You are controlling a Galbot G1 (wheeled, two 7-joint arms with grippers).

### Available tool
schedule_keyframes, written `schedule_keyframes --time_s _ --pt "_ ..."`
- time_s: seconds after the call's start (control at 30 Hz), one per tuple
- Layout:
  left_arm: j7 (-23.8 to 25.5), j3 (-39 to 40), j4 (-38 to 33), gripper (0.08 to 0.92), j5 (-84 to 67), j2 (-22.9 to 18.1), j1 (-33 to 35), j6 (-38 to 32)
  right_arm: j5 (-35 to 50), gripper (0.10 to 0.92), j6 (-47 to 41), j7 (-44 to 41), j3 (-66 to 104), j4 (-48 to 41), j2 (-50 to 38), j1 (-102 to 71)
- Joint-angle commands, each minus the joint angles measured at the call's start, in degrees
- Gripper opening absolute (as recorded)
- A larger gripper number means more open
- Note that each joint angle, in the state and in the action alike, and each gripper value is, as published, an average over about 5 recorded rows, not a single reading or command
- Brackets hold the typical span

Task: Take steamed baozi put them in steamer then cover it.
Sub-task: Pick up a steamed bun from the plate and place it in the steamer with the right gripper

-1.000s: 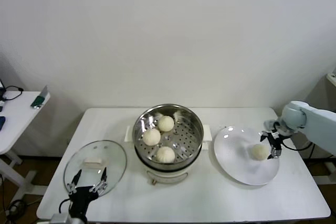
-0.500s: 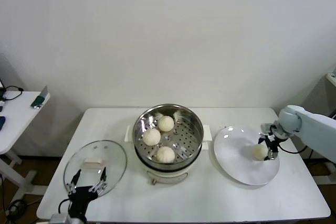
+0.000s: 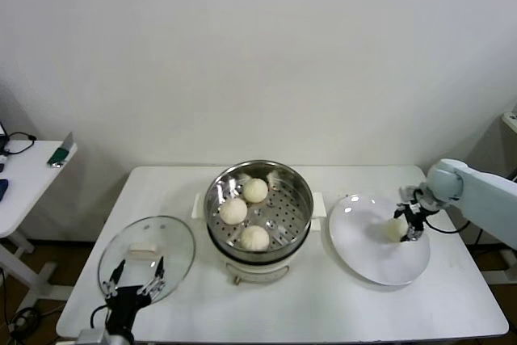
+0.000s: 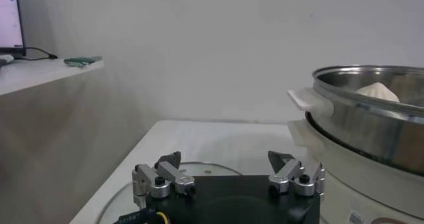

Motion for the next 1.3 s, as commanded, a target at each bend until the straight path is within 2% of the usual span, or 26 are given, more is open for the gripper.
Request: schedule_keyframes --time_s 0.03,0.3,0.43,0.53,0.73,0.93,1.3 --pt "0.04 0.04 -0.03 0.823 -0.01 0.06 0.01 0.03 11.63 0.688 -1.06 -0.90 -15.64 9.62 -0.41 22.83" --pt "0.10 0.51 -0.13 0.823 -0.10 0.34 -0.26 0.39 29.19 0.687 -6.55 -0.83 -29.52 24.72 7.37 50.70" --pt "0.23 0.88 -0.13 0.823 -0.01 0.58 -0.45 0.46 37.31 0.687 -10.50 1.83 -26.90 30.09 12.60 53.61" --pt "0.27 1.15 -0.07 0.823 -0.02 0.80 -0.52 0.45 39.89 0.687 -13.17 4.48 -23.53 32.45 15.55 51.42" --pt "0.31 1.23 -0.30 0.823 -0.36 1.29 -0.51 0.44 38.97 0.687 -16.72 8.81 -21.42 33.97 20.92 43.28" --pt "0.30 0.83 -0.50 0.823 -0.76 1.56 -0.17 0.29 35.14 0.687 -18.16 10.77 -22.42 31.93 24.28 36.89" --pt "0.30 0.51 -0.84 0.823 -0.95 1.46 0.23 0.32 30.58 0.687 -19.99 12.63 -24.07 30.24 24.99 31.58"
